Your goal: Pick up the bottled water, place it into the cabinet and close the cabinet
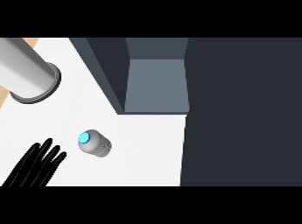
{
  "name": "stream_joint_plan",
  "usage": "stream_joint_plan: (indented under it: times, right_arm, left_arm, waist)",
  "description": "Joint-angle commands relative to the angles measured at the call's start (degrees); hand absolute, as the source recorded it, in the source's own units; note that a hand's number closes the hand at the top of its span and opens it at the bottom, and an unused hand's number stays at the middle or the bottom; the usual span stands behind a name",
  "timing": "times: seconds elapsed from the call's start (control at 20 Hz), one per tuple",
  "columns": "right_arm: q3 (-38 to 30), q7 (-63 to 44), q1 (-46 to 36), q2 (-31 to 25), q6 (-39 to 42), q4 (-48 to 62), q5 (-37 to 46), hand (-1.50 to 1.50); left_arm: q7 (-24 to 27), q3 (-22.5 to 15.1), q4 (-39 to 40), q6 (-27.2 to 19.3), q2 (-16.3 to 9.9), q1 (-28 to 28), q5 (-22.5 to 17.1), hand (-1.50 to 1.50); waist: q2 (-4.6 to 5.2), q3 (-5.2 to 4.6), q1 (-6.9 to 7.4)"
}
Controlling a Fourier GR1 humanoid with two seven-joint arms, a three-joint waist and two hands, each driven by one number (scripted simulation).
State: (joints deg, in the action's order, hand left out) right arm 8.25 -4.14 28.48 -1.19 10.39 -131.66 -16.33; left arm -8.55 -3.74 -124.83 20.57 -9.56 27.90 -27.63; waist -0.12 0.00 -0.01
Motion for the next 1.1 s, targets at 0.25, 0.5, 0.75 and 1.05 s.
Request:
stream_joint_plan:
  times: [0.25, 0.5, 0.75, 1.05]
  right_arm:
    - [-0.18, 6.73, 2.59, -0.37, 3.42, 4.22, 1.01, -1.5]
    - [4.09, 6.76, 5.82, 1.14, 1.99, 0.49, 4.33, -1.5]
    - [3.19, 9.13, 6.66, 0.41, 3.98, 2.59, 3.72, -1.5]
    - [3.45, 7.81, 3.82, 0.72, 3.25, 2.97, 3.3, -1.5]
  left_arm:
    - [6.62, 7.31, 9.38, 6.64, -0.32, -1.22, -0.81, -1.5]
    - [9.97, 8.08, 16.51, 5.76, 2.0, -5.33, 4.74, -1.5]
    - [9.98, 12.91, 20.21, 7.17, -0.95, -10.22, 3.07, -1.5]
    - [15.09, 13.66, 32.94, 8.56, -1.32, -17.71, 9.56, -1.5]
  waist:
    - [0.04, -0.01, -0.11]
    - [0.04, -0.03, -0.33]
    - [0.04, 0.0, -0.32]
    - [0.12, -0.02, -0.37]
